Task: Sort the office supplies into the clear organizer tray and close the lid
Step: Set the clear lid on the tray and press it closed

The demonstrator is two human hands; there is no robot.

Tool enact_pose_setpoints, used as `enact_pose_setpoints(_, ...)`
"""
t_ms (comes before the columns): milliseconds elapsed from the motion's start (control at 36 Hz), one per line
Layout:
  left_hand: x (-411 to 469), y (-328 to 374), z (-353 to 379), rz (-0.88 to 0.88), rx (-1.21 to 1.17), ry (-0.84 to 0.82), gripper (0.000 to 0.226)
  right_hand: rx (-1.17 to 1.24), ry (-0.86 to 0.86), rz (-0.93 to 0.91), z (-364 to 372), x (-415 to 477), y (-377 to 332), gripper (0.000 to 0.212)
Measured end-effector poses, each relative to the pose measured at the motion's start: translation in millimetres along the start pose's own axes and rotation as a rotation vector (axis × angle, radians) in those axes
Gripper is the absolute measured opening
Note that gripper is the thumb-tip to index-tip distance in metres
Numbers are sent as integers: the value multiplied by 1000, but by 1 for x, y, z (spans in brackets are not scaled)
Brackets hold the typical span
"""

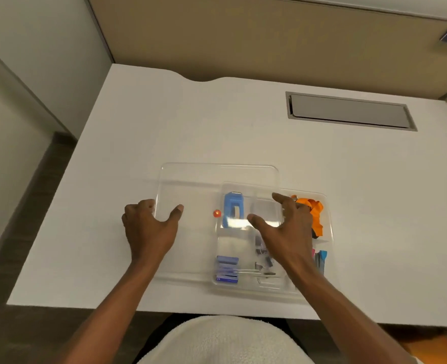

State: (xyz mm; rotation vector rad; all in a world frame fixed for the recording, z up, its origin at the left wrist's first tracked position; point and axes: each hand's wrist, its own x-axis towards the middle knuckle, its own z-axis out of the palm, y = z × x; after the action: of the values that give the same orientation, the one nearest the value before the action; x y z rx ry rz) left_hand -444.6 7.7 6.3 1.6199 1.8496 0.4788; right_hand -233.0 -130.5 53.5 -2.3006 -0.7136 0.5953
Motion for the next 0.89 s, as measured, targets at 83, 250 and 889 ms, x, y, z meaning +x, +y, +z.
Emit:
enact_pose_setpoints(83,-21,16,20,90,6,-52,68,-5,45,46,-24,8,29,75)
enact_pose_setpoints(250,-58,38,55,147,52,-144,71,-17,84,93,-54,12,76,75)
enact_pose_setpoints(889,-81,30,87,380,432,-219,75,-409,39,-165,-46,18,155,71)
